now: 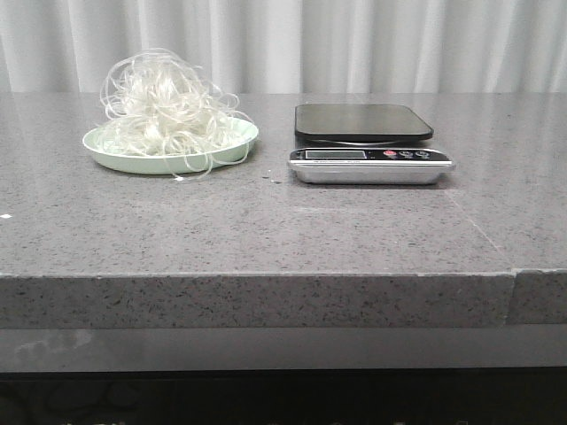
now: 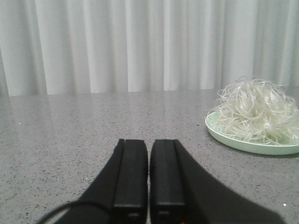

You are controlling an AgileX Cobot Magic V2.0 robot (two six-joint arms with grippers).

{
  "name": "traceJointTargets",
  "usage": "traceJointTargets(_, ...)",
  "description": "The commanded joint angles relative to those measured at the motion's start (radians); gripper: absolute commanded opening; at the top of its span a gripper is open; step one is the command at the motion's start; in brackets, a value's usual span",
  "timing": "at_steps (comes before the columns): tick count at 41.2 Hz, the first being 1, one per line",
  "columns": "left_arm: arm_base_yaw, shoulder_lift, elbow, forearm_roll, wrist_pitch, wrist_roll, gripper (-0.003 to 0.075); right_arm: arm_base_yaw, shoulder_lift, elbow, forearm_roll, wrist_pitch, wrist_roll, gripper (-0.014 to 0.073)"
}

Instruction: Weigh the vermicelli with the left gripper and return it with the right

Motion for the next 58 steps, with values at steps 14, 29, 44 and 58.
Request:
traceJointTargets(14, -0.006, -0.020, 0.006, -0.010, -0.076, -0.005, 0.0141, -0.006, -0.015, -0.008, -0.014, -0.086, -0.002, 0.0163)
traceJointTargets(29, -0.006, -0.020, 0.006, -0.010, -0.076, -0.005, 0.0141, -0.006, -0.015, -0.008, -0.014, -0.086, -0.002, 0.0163)
traceJointTargets(44, -0.006, -0.020, -0.049, -0.010, -0.163, -0.012, 0.0141, -0.004, -0.015, -0.126, -0.013, 0.026, -0.002, 0.0163)
traceJointTargets(58, -0.006, 0.064, -0.446, -0.010, 0.048, -0.012, 0.0141, -0.004, 0.078, -0.486, -0.014, 0.312, -0.002, 0.0163)
